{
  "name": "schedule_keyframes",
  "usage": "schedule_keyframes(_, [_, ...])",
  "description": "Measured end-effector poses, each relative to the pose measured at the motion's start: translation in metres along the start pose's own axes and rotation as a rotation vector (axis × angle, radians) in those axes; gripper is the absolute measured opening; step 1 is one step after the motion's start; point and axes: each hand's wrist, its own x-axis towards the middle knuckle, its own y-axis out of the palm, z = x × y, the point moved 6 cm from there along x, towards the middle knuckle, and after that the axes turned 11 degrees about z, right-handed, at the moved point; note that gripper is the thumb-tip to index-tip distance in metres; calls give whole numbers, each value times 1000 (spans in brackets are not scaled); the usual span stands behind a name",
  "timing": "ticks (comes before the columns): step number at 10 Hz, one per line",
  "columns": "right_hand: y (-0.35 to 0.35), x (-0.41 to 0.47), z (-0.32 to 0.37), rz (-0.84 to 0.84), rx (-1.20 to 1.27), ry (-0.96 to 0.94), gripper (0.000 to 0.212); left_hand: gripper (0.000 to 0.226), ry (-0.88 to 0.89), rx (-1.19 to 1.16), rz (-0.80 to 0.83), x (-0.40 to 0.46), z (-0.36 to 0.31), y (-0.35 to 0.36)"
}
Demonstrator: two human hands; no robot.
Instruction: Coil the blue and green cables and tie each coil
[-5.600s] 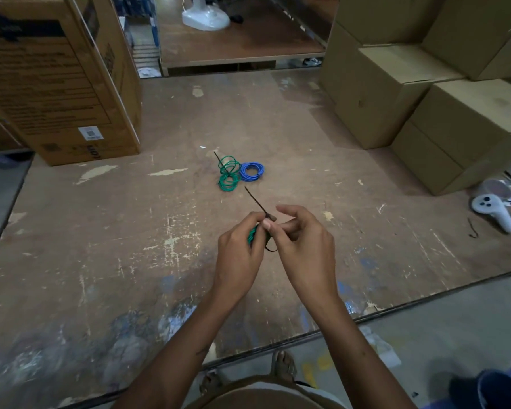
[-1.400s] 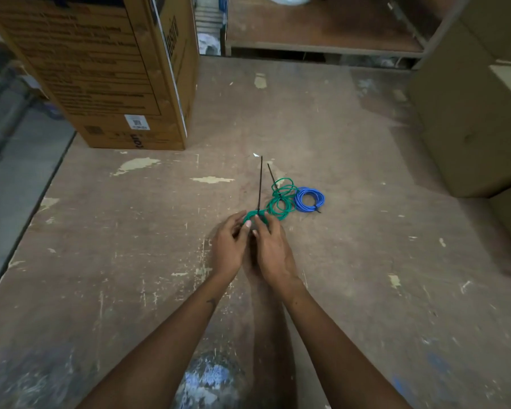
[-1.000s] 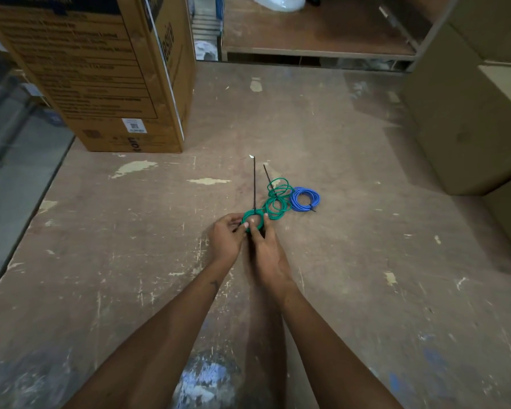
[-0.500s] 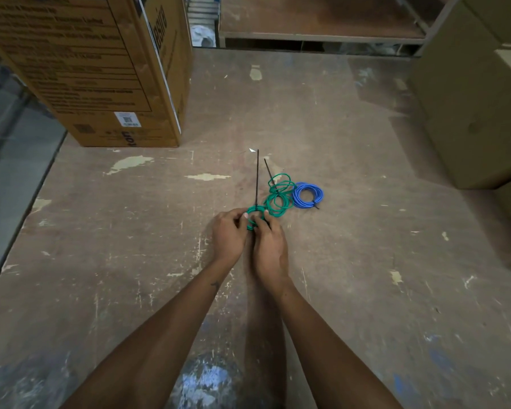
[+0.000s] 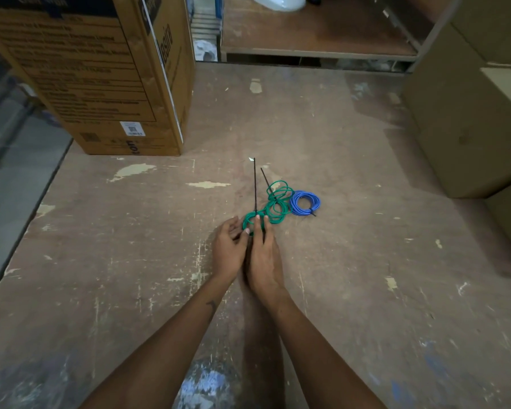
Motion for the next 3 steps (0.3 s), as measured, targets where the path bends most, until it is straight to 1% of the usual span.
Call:
schedule_keyframes(1, [-5, -7, 1, 5, -27, -48, 63, 43, 34, 53, -36, -8, 6, -8])
schedule_keyframes(2, [-20, -15, 6, 13, -37, -80, 68, 48, 106, 139, -34, -23, 0, -16])
schedule_keyframes(3, [-36, -14, 13, -19, -60, -142, 68, 54, 273, 297, -17, -36, -19, -14])
